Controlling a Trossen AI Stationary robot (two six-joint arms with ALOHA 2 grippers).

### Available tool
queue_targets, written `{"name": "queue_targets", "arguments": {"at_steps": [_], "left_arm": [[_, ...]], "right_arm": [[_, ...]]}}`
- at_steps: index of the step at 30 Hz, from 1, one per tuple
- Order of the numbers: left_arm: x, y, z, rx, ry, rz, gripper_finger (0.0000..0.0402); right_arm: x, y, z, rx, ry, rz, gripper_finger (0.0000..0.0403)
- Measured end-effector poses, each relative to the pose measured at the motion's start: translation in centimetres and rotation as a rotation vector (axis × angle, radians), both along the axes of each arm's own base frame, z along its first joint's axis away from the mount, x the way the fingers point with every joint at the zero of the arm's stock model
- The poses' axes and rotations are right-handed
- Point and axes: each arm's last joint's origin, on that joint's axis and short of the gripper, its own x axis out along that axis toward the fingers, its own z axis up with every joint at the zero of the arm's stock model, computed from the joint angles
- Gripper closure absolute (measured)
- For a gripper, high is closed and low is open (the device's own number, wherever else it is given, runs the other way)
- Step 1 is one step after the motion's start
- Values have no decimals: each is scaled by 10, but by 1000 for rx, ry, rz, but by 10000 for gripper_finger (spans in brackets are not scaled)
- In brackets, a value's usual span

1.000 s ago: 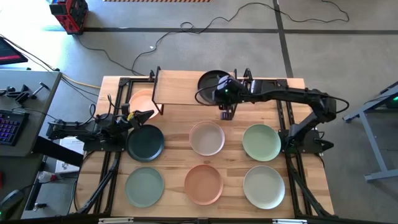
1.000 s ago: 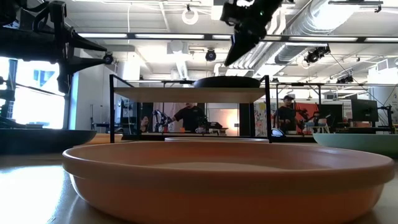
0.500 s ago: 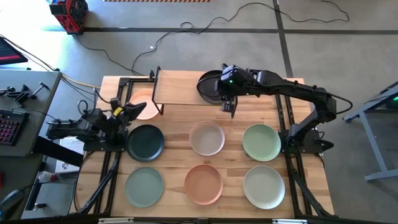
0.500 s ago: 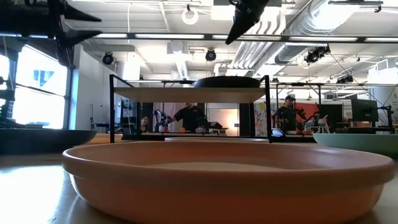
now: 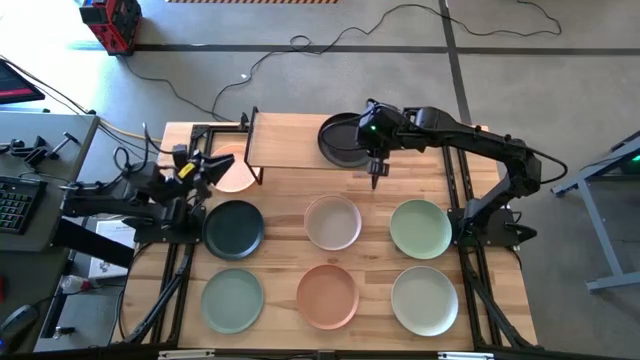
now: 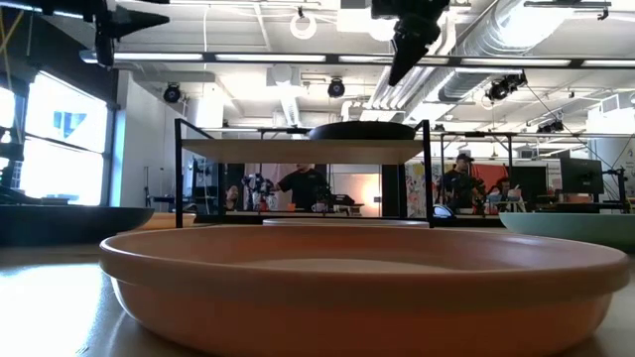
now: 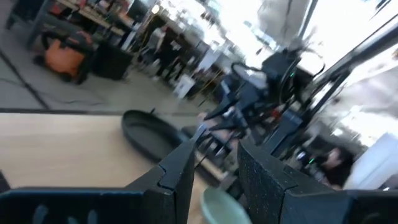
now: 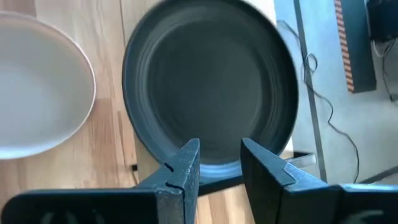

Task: Place and stack plates onto a shelf
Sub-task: Stack the blue plate on top of the black plate

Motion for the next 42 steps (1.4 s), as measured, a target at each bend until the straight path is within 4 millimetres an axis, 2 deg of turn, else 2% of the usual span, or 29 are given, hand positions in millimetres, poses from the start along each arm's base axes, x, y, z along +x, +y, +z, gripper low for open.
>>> {"name": "queue_targets", "arguments": {"at_steps": [7,12,16,19,23,30,42], "left_arm": [[21,-2,26,10,235,-52,293],[35,-7,43,-2,356,-200,293],[46,-10,49,-96,426,-308,293],[54,-13,44,-190,500,-357,293],[62,-15,27,-362,633,-386,293],[73,-19,0,-621,856,-349,293],[107,-35,-34,-760,1053,-263,293]], "right_arm": [[-4,3,-3,37,33,-27,308],[-8,6,-5,76,65,-65,308],[-9,12,-7,137,67,-83,308],[-7,17,-7,207,46,-77,308],[-5,24,-7,275,26,-71,308],[-3,35,-8,323,4,-95,308],[2,57,-7,408,-60,-223,308]]}}
